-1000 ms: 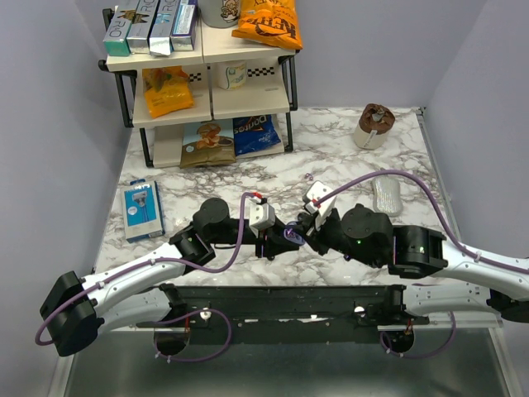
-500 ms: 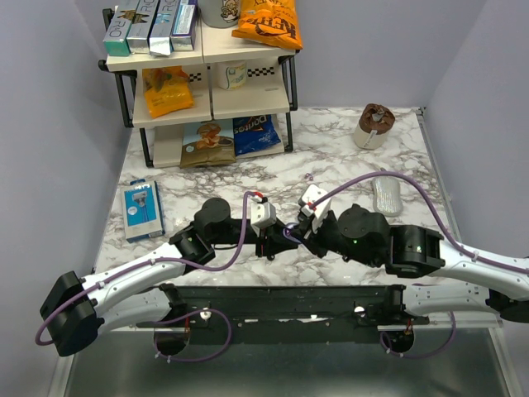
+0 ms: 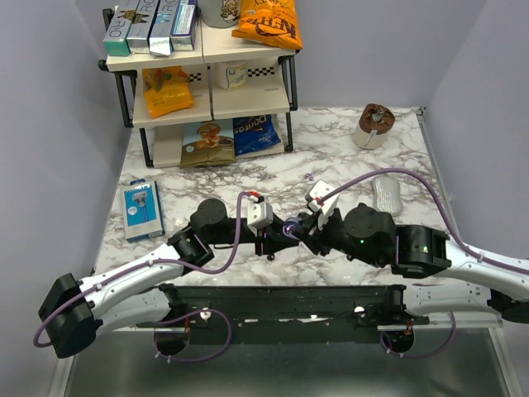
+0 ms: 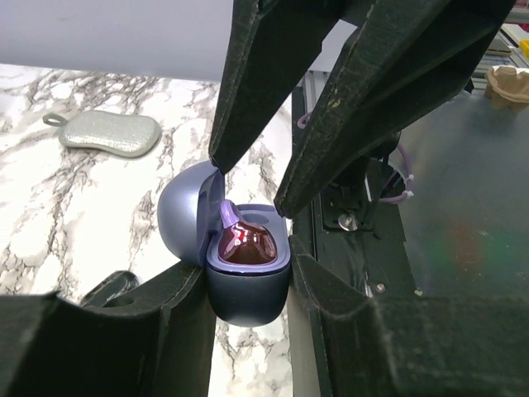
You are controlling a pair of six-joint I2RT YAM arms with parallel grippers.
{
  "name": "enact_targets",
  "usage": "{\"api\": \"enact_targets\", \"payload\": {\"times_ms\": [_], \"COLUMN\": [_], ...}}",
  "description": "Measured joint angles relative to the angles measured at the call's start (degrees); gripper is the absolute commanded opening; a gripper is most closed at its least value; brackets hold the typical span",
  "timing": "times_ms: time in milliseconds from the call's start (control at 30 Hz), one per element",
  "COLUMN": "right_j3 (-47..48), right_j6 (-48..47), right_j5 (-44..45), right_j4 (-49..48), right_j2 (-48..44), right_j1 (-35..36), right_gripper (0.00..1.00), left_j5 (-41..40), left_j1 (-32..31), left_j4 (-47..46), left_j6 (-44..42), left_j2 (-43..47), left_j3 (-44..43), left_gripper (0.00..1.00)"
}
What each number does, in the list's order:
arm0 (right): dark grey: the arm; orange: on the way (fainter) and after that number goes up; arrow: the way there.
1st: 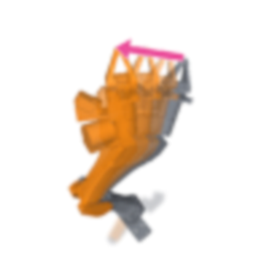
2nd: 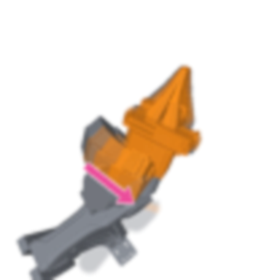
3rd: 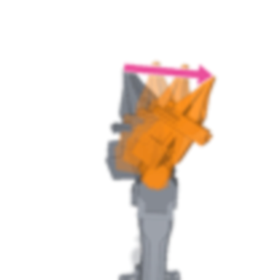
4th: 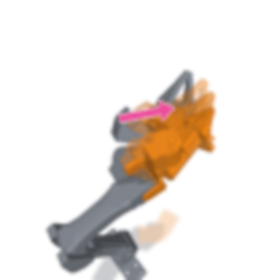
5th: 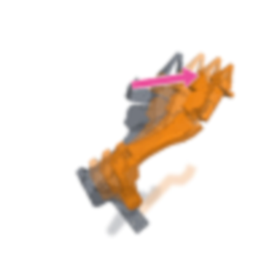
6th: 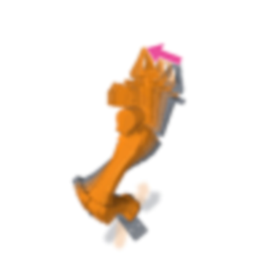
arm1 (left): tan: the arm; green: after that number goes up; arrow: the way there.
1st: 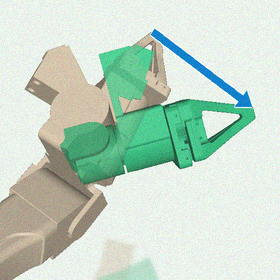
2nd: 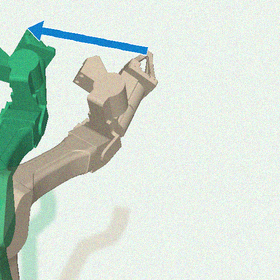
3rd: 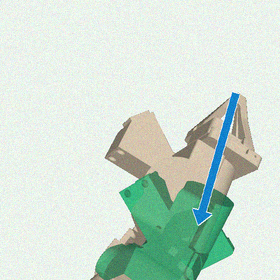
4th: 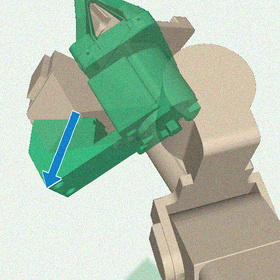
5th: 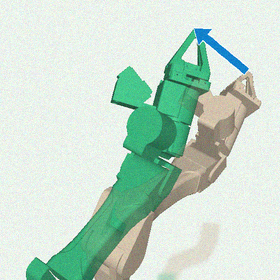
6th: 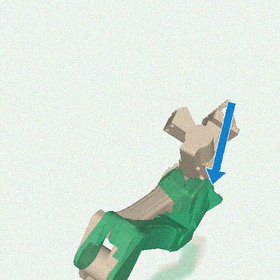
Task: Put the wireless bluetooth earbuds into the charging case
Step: Pick up the earbud from the center of the board.
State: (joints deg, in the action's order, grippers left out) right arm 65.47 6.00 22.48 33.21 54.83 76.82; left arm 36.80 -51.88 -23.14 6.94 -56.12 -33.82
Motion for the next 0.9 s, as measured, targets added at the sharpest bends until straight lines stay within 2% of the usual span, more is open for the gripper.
{"api": "enact_targets", "payload": {"times_ms": [100, 133, 233, 300, 400, 433, 533, 900], "right_j3": [0.0, 0.0, 0.0, 0.07, 0.11, 0.11, 0.09, 0.09], "right_j6": [-0.02, -0.04, -0.22, -0.24, -0.22, -0.09, 0.15, 3.54], "right_j5": [0.09, 0.04, -0.28, -0.66, -1.73, -2.4, -4.72, -12.44], "right_j4": [-0.07, -0.15, -0.55, -0.52, -0.5, -0.48, -0.26, -0.55], "right_j2": [-1.31, -2.03, -4.09, -4.37, -3.76, -3.32, -2.54, -3.61], "right_j1": [0.0, -0.02, 0.0, -0.02, 0.0, 0.0, 0.0, -3.02], "right_gripper": [0.33, 0.24, 0.16, 0.16, 0.27, 0.35, 0.41, 0.43], "left_j5": [-0.04, -0.11, -0.17, -0.17, -0.31, -0.42, -0.92, -1.33], "left_j1": [0.0, 0.0, 0.0, 0.0, 0.0, 0.0, 0.0, 0.0], "left_j4": [-0.2, -0.28, -0.35, -0.37, -0.39, -0.39, -0.44, -1.97], "left_j6": [0.0, 0.0, -0.02, -0.02, -0.02, -0.02, -0.04, -0.02], "left_j2": [0.66, 0.85, 1.25, 1.33, 1.49, 1.6, 1.95, 3.08], "left_j3": [0.24, 0.37, 0.63, 0.66, 0.66, 0.66, 0.66, 1.09], "left_gripper": [0.0, 0.0, 0.0, 0.0, 0.0, 0.0, 0.0, 0.0]}}
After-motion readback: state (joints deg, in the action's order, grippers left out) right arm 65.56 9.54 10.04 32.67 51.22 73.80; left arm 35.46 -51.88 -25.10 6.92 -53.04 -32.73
